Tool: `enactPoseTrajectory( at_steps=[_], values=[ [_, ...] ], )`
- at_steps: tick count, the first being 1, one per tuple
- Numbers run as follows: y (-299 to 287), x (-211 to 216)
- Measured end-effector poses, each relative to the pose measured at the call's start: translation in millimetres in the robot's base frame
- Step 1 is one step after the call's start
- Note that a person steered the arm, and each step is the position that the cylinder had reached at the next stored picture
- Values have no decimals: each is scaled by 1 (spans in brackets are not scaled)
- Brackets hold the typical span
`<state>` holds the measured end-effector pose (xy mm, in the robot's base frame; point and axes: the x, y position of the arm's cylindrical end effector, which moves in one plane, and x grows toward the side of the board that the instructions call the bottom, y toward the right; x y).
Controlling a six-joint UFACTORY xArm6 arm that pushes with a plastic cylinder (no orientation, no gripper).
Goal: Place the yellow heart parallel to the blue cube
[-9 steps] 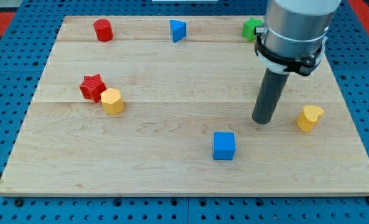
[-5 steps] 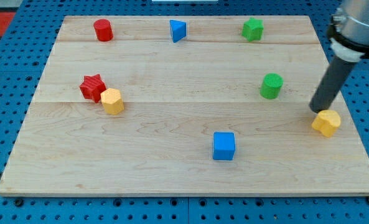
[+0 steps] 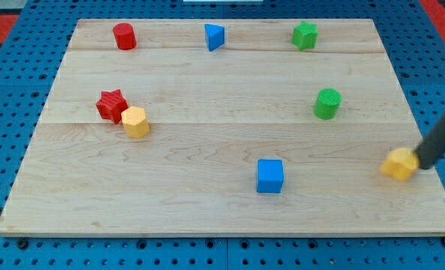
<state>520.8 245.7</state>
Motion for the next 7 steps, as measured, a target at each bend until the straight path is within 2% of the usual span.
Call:
enactPoseTrajectory(
  at_steps=[1,2,4,5,6,7],
  values=[
    [3,-20],
    [-41,-16],
    [-63,-11],
    [-121,-66],
    [-217,-108],
    [-322,-111]
  ],
)
